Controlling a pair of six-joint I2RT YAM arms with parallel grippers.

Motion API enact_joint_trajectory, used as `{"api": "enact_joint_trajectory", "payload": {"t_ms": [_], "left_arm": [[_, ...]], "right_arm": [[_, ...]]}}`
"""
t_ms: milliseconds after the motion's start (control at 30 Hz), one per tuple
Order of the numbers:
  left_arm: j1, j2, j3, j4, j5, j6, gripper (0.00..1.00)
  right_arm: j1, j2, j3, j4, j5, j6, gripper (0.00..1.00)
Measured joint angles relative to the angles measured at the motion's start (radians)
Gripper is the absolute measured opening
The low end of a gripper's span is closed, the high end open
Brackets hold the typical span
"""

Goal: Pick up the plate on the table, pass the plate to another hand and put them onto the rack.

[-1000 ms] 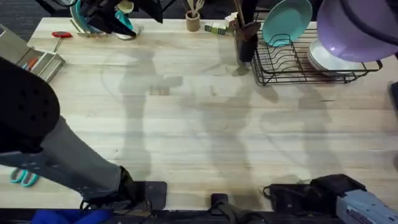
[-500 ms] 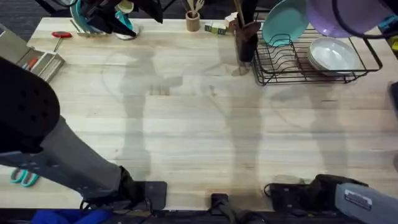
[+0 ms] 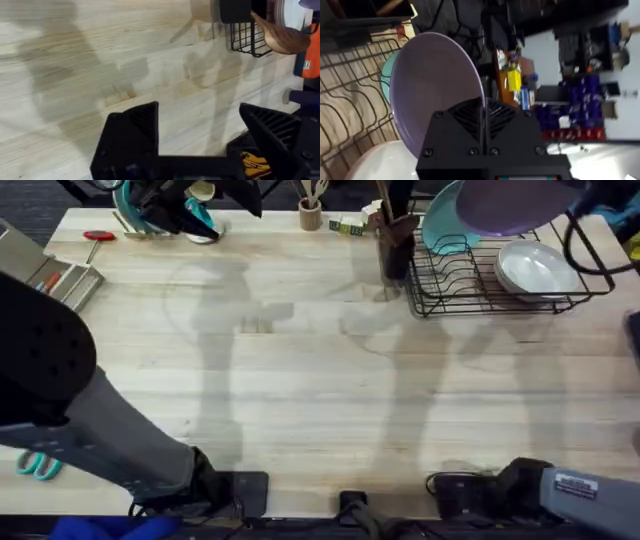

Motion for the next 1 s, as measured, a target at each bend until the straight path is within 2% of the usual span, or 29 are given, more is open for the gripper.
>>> {"api": "enact_joint_trajectory", "payload": {"t_ms": [167, 333, 600, 1000], "left_arm": [[0.0, 0.0, 0.0, -0.004, 0.0, 0.0, 0.993], [0.0, 0.0, 0.0, -0.004, 0.0, 0.0, 0.993], [0.0, 0.0, 0.0, -0.004, 0.0, 0.0, 0.993], [0.0, 0.0, 0.0, -0.004, 0.0, 0.0, 0.993]], "right_arm": [[-0.047, 0.053, 0.0, 0.046, -0.096, -0.08, 0.029], [-0.07, 0.138, 0.0, 0.141, -0.139, -0.106, 0.029], [-0.064, 0.238, 0.0, 0.259, -0.193, -0.12, 0.029], [-0.023, 0.312, 0.0, 0.326, -0.21, -0.16, 0.027]]}}
